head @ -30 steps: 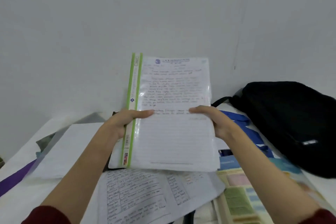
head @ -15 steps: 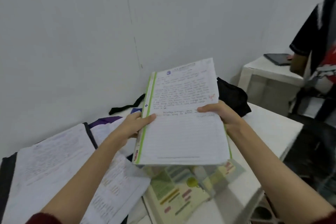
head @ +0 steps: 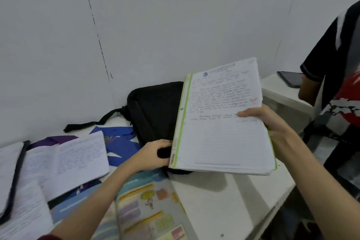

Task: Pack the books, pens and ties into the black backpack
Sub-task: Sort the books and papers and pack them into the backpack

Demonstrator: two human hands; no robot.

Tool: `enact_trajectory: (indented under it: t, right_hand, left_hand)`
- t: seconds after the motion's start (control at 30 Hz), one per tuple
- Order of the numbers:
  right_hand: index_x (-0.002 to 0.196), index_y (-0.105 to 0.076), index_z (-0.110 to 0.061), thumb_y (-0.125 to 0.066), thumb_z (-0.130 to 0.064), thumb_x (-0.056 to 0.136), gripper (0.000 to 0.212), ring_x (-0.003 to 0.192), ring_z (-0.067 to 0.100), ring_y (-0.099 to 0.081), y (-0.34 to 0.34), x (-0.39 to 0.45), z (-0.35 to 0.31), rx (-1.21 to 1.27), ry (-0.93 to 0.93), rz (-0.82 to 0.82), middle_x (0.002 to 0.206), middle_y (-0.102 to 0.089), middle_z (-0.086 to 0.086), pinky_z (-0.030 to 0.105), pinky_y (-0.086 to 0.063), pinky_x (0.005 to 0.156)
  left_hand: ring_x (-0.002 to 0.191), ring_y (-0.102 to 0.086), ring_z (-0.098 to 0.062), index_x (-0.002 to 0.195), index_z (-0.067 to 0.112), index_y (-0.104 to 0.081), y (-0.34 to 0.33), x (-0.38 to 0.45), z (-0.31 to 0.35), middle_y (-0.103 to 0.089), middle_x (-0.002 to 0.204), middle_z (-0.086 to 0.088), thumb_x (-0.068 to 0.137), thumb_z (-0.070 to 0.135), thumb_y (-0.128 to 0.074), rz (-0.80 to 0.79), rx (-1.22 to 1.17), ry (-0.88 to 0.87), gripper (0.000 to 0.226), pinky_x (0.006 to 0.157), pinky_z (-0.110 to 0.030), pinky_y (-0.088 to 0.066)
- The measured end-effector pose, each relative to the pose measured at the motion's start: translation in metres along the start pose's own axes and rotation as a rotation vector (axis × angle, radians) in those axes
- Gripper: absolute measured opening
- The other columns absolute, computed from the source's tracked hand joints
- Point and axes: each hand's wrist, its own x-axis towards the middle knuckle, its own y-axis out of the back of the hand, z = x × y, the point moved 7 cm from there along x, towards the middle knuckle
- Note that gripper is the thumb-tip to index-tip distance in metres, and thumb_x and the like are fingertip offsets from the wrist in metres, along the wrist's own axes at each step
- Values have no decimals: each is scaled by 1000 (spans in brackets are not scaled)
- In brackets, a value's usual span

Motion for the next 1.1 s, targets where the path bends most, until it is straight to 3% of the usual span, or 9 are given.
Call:
enact_trajectory:
  t: [0.1, 0.23, 0.33, 0.5, 0.6, 0.7, 0.77, 0.93, 1.1]
  right_hand:
    - [133, -50, -9, -71, 4, 64, 74, 117, 40, -56, 15, 24, -11, -29, -27, -57, 130, -58, 17, 57, -37, 104]
    - [132, -52, -10, -68, 2, 65, 70, 116, 38, -58, 25, 52, -6, -5, -61, -78, 129, -60, 16, 55, -39, 103]
    - [131, -53, -12, -61, 2, 70, 63, 115, 35, -59, 21, 66, -1, 32, -82, -108, 126, -62, 13, 51, -43, 100]
    - [132, -52, -13, -61, 0, 71, 62, 107, 30, -65, 14, 78, -5, 67, -79, -58, 123, -65, 10, 38, -57, 72]
    - [129, -54, -11, -62, 2, 69, 62, 106, 31, -65, 17, 82, -6, 138, -30, 49, 122, -65, 10, 38, -57, 74]
    - [116, -59, -10, -60, 9, 77, 43, 103, 29, -65, 21, 80, 1, 210, 37, 261, 116, -66, 7, 42, -52, 89]
    - [110, -58, -9, -58, 11, 81, 35, 93, 24, -64, 16, 73, 7, 233, 67, 387, 107, -65, 4, 38, -50, 89]
    - [109, -55, -6, -59, 12, 79, 35, 91, 26, -61, 5, 62, 12, 209, 86, 538, 102, -62, 7, 36, -50, 85]
    - [108, -57, -6, -60, 14, 77, 37, 84, 22, -63, 5, 59, 7, 192, 107, 506, 94, -65, 3, 34, -52, 73]
  left_hand:
    - [119, -43, 4, 127, 27, -59, -14, 6, -14, -47, 129, 22, 67, 65, -60, -17, 195, 69, 70, 102, -17, -34]
    - [79, -63, -5, 89, 25, -75, 2, 6, -20, -72, 87, 9, 87, 35, -64, 281, 151, 235, 15, 73, -29, -51]
    - [58, -51, -14, 64, 11, -62, 35, 5, -47, -56, 59, -1, 89, 24, -61, 525, 24, 528, 28, 56, -27, -35]
    - [62, -61, -17, 93, 1, -59, 75, -1, -92, -63, 70, -9, 94, 1, -39, 992, -1189, 781, 20, 52, -25, -51]
    - [68, -54, -19, 84, 2, -52, 104, 8, -95, -54, 79, -11, 92, -4, -26, 1027, -1407, 752, 27, 56, -28, -52]
    - [63, -47, -19, 76, 6, -49, 133, 22, -61, -47, 73, -8, 90, 0, -33, 861, -933, 768, 22, 42, -19, -44]
    - [82, -55, -21, 94, 13, -59, 149, 38, -18, -58, 91, -3, 91, 14, -45, 696, -334, 651, 15, 64, -22, -48]
    - [99, -60, -25, 135, 47, -35, 104, 82, 83, -64, 106, -1, 80, 34, -55, 128, 914, 177, 59, 73, -29, -42]
    - [101, -60, -27, 108, 22, -65, 97, 99, 86, -65, 108, -3, 90, 26, -45, 107, 1099, 117, 28, 75, -33, -46]
